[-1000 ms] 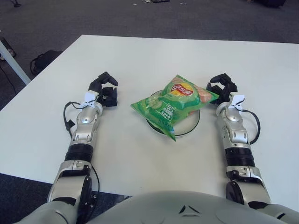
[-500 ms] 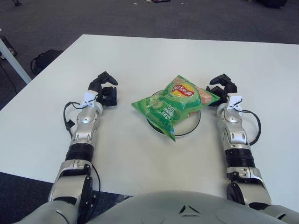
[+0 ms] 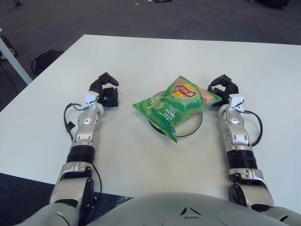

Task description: Put the snack into the plate.

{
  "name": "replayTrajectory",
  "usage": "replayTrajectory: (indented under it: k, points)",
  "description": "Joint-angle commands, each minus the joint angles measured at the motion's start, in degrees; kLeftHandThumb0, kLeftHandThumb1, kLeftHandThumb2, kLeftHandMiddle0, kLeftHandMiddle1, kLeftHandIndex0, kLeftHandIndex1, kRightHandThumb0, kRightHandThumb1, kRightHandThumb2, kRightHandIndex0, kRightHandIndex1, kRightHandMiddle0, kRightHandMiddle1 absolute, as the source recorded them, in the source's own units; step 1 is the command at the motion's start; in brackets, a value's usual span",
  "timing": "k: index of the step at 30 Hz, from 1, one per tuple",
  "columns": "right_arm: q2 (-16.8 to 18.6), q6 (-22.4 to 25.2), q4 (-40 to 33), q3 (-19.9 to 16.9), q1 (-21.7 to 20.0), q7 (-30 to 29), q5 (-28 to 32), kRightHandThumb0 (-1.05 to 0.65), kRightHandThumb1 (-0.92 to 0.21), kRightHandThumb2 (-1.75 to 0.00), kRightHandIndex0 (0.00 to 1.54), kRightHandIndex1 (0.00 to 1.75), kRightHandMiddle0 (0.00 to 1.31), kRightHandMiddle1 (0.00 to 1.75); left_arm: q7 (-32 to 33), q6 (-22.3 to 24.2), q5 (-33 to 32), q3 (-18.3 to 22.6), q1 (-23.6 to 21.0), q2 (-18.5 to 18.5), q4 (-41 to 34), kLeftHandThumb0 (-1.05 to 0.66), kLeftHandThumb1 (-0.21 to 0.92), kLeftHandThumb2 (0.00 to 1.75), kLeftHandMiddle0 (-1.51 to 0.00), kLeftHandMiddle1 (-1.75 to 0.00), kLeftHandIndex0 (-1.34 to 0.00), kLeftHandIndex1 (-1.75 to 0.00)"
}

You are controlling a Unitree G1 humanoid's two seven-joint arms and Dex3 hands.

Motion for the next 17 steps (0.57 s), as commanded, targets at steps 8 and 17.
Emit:
replayTrajectory:
  k: [8,17]
  points:
    - [0.5,0.4,4.3,-0.6,5.6,0.7,0.2,-0.47,-0.35,-1.28,1.19,1.75,0.59,1.75,-0.5,0.3,-0.9,-0.4,5.9,-3.1,2.5,-0.48,0.32,1.31,-1.34,-1.75,-0.61,-1.75]
    - [0.1,0.3,4.9,-1.0,5.2,1.5,0.5,-0.47,-0.35,-1.27,1.18,1.75,0.59,1.75,-0.3,0.7,-0.6,-0.9,5.9,-3.3,2.2,-0.48,0.32,1.31,-1.33,-1.75,-0.61,-1.75]
